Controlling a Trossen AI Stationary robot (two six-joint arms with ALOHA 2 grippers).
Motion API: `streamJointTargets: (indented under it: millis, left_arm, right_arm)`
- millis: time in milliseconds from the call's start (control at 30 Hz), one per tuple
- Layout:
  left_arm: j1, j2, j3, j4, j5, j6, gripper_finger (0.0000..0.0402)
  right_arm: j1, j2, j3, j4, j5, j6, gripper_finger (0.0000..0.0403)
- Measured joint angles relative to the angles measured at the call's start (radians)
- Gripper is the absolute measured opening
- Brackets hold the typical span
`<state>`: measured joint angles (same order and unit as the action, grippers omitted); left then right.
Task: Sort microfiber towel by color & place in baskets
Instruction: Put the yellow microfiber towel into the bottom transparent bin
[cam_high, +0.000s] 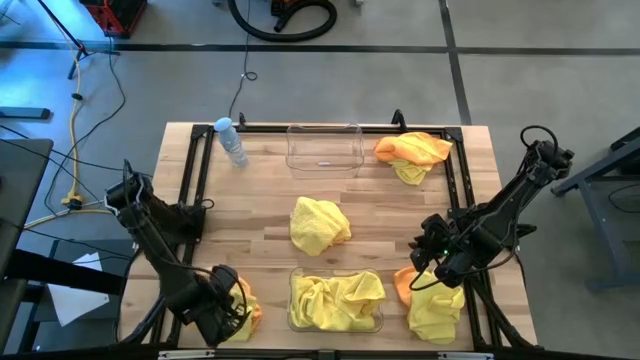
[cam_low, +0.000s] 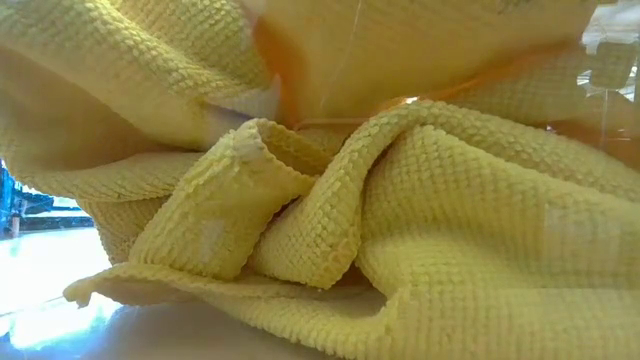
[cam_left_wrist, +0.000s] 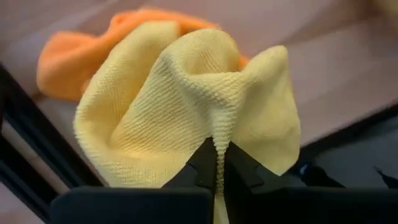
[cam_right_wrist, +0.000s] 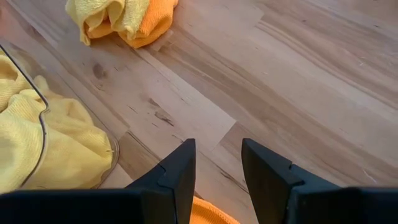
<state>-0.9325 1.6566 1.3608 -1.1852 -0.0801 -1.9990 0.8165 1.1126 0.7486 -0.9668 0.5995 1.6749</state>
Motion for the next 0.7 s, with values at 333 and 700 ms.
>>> streamJointTargets:
  millis: [333, 700]
  left_arm:
    - [0.058, 0.014, 0.326, -0.154, -0.294, 0.236, 0.0000]
    - [0.304, 0.215, 0.663, -0.139, -0.336, 0.803, 0.0000]
  right_arm:
    - [0.000, 0.000, 0.000, 0.000, 0.001, -0.016, 0.0123]
    - [0.000, 0.001, 0.000, 0.001, 0.026, -0.016, 0.0123]
